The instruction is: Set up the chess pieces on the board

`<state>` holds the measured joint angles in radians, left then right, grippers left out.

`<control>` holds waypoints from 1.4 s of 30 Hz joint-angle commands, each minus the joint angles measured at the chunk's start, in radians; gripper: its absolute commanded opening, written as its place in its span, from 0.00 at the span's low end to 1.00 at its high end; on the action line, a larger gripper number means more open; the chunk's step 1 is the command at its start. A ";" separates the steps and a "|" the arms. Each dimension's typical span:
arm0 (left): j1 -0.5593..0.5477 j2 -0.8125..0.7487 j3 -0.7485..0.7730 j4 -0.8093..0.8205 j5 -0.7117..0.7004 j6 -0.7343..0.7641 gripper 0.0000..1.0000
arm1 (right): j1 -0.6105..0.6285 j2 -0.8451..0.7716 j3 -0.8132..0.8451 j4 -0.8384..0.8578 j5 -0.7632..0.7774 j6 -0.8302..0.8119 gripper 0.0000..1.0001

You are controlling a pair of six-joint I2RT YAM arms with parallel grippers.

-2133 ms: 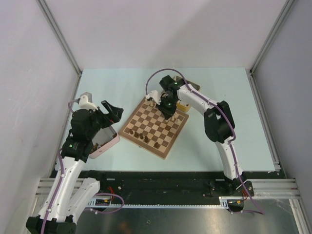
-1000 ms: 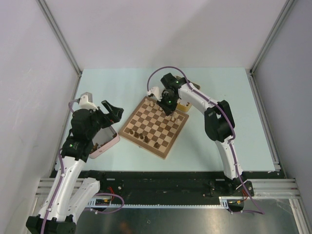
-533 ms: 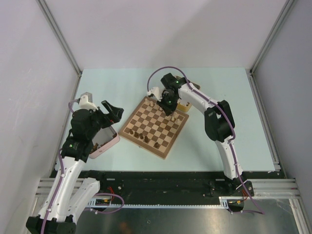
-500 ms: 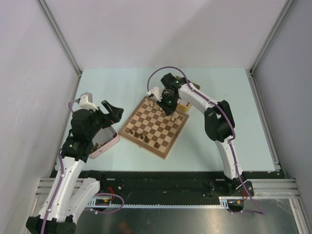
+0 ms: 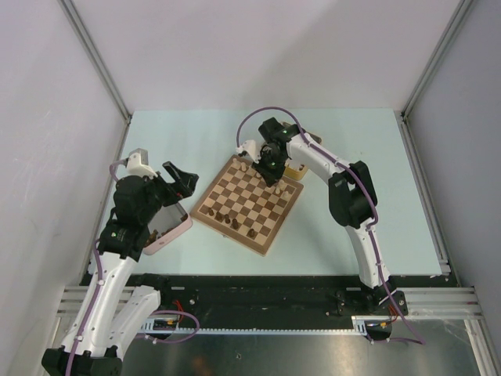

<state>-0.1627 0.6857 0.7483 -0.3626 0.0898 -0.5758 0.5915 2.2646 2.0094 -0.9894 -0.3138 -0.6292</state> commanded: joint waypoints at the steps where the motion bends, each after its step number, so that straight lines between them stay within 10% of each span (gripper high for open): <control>1: 0.008 -0.015 0.003 0.007 0.016 -0.013 0.99 | -0.001 -0.045 -0.014 -0.037 -0.010 -0.013 0.12; 21: 0.008 -0.014 0.008 0.008 0.019 -0.013 0.99 | 0.002 -0.043 -0.026 -0.025 -0.008 -0.003 0.18; 42: 0.011 -0.047 0.111 -0.019 -0.076 0.062 1.00 | -0.117 -0.207 0.086 0.063 -0.145 0.103 0.72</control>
<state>-0.1619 0.6590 0.7708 -0.3824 0.0654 -0.5591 0.5510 2.1948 2.0384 -0.9882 -0.3603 -0.5938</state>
